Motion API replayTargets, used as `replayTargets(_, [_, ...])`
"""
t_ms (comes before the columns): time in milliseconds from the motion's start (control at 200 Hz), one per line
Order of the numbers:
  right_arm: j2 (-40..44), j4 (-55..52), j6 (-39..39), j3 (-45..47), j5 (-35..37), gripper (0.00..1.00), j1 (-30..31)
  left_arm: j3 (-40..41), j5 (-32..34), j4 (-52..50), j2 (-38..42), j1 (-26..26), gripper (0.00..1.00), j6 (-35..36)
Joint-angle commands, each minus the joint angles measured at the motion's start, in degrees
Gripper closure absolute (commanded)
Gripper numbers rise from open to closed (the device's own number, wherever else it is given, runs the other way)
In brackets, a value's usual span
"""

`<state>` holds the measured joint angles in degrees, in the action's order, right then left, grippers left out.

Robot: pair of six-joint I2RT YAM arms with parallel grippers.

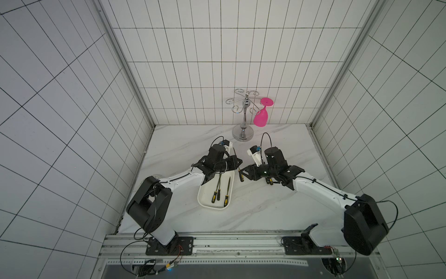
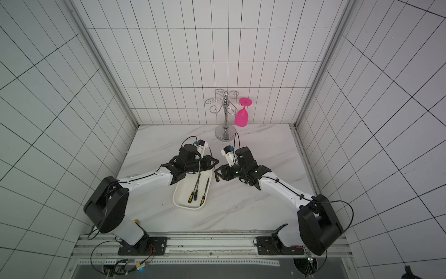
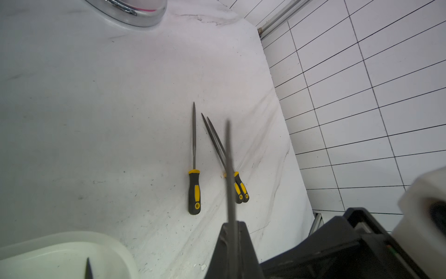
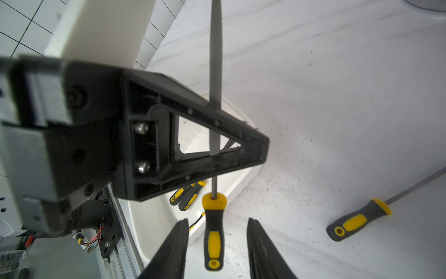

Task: Put the file tool into the storage box
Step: Pick up the file tool from the center of the board, then place the file tool in the storage box.

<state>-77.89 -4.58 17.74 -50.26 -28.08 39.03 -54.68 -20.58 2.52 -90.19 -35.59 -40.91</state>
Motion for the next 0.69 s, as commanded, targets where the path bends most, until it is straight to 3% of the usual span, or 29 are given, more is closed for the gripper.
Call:
replayTargets(0, [1.5,0.1,0.4,-2.6,2.4,0.55,0.3,2.1,4.2,-6.1,6.5,0.1,1.0,5.0])
replayTargets(295, [-0.7,0.9,1.2,-2.2,3.5,0.56,0.1,9.5,12.9,-16.6,11.9,-0.3,1.0,12.9])
replayTargets(470, [-0.4,0.9,1.4,-1.9,3.9,0.56,0.0,8.6,17.0,-19.1,6.5,-3.3,1.0,16.1])
replayTargets(625, [-0.2,0.9,1.4,-1.6,4.1,0.56,-0.3,5.4,15.9,-20.2,0.9,-4.7,1.0,16.0])
replayTargets(690, [-0.2,0.5,1.5,-1.6,4.7,0.56,-0.3,4.1,16.0,-21.2,-0.9,-4.9,0.86,16.0])
